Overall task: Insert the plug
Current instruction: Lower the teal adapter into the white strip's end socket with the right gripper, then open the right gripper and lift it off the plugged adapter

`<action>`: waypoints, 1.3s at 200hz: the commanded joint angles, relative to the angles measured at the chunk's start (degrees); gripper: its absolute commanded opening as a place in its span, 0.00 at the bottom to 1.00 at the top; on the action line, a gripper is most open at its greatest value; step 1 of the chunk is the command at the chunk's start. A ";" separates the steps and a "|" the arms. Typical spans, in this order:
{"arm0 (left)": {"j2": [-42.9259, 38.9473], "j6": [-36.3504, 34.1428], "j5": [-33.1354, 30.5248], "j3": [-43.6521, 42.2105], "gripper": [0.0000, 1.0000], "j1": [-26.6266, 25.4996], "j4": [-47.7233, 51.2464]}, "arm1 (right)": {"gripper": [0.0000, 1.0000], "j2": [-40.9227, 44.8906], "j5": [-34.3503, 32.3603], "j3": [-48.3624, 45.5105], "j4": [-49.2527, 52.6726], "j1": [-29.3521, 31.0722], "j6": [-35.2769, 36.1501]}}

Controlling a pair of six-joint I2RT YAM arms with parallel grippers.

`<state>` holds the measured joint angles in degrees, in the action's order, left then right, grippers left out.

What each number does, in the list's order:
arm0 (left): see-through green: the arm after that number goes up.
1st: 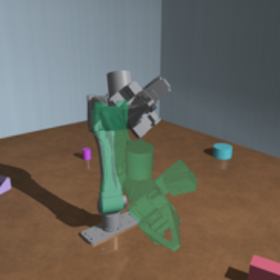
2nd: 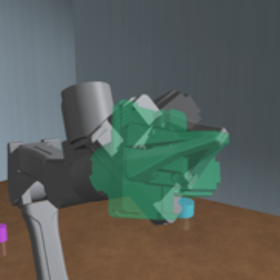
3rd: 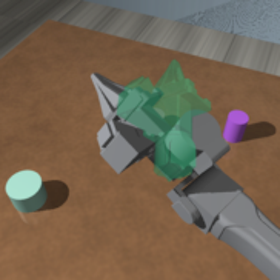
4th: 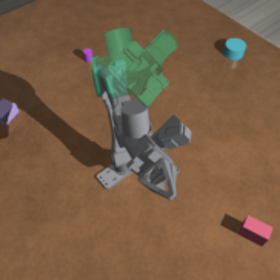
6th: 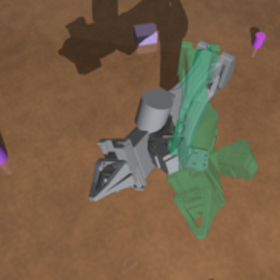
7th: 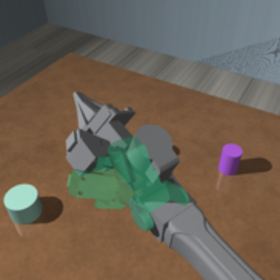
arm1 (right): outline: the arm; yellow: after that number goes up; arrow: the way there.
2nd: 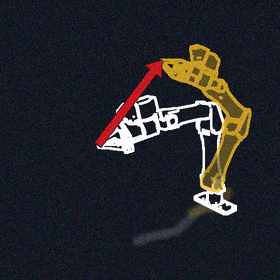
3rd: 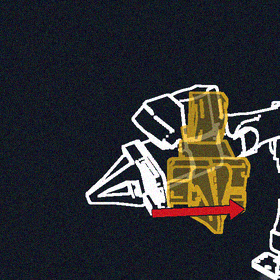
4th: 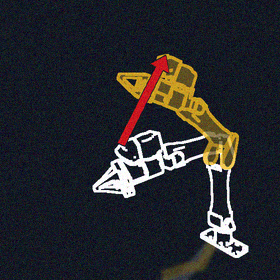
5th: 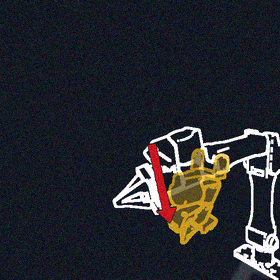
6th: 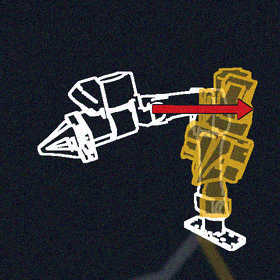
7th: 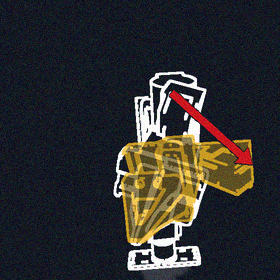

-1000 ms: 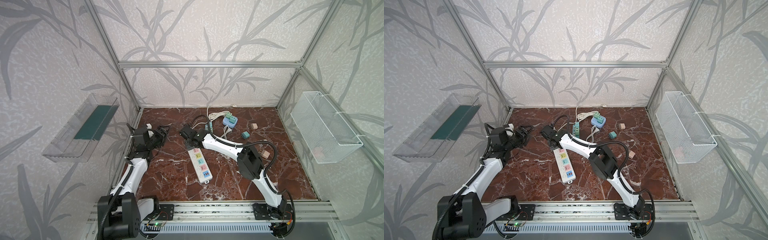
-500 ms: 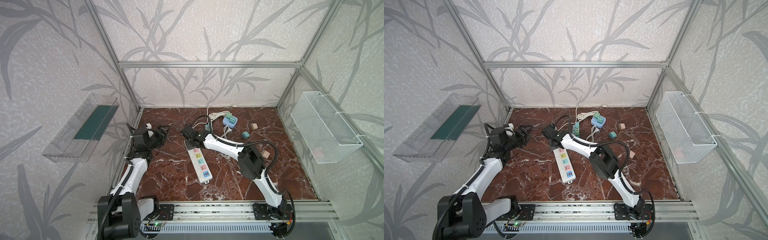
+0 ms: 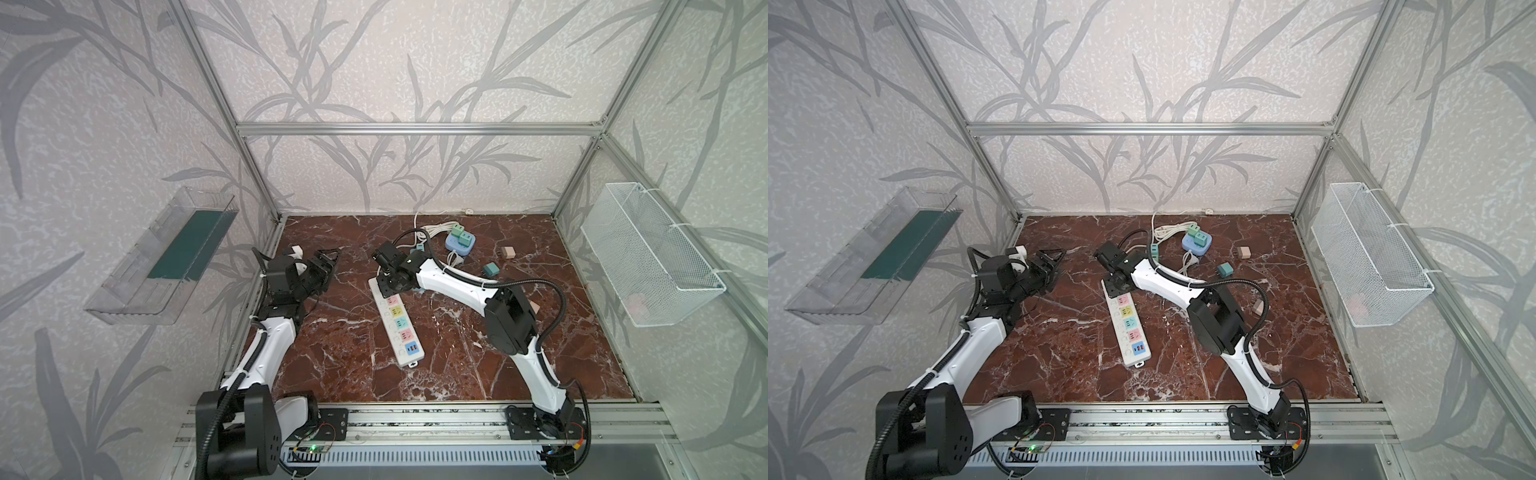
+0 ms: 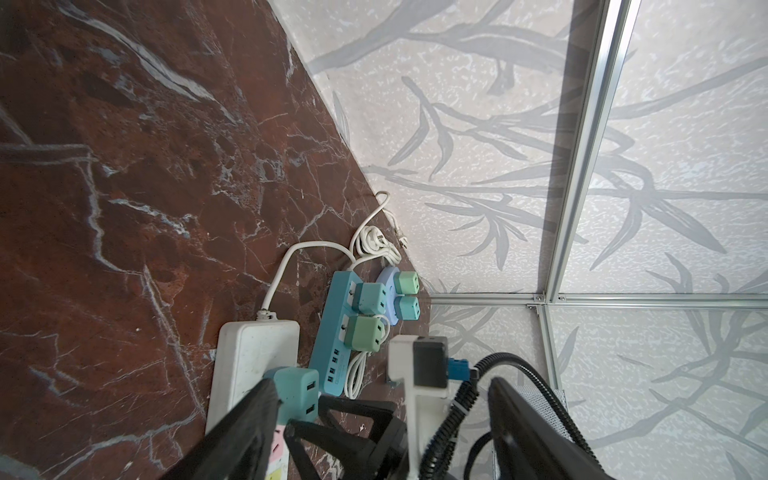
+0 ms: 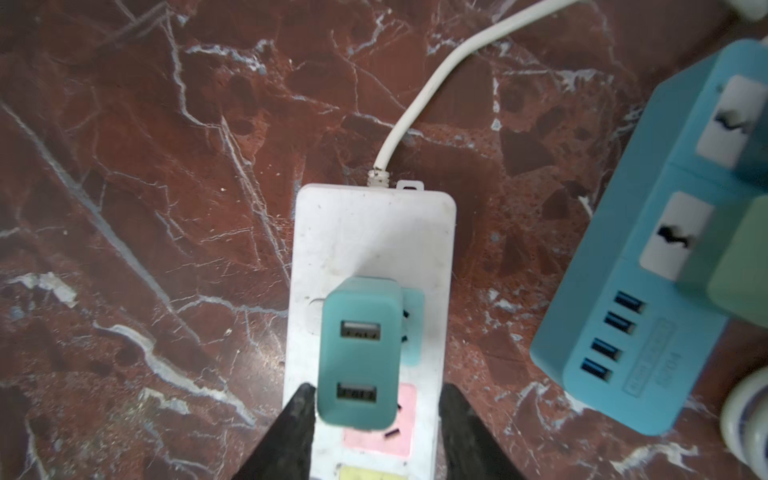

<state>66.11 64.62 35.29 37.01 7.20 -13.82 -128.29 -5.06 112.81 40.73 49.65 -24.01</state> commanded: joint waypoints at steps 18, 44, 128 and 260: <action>0.67 1.42 0.56 -0.98 0.80 0.27 -3.52 | 0.51 5.24 -0.55 -0.01 1.23 -1.02 2.87; 0.94 1.33 0.81 -0.99 0.80 0.27 -4.18 | 0.51 3.09 -0.65 1.84 1.95 -1.48 3.36; 1.42 1.30 1.10 -0.98 0.80 0.25 -4.46 | 0.48 -2.76 -0.90 3.05 4.20 -2.10 3.19; 0.88 1.29 2.15 -1.16 0.80 -0.47 -7.97 | 0.48 6.86 0.40 0.23 2.17 -2.00 3.70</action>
<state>67.33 65.19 36.10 36.51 7.16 -18.09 -128.07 -5.21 112.64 40.75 47.68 -21.08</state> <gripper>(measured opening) 0.794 0.475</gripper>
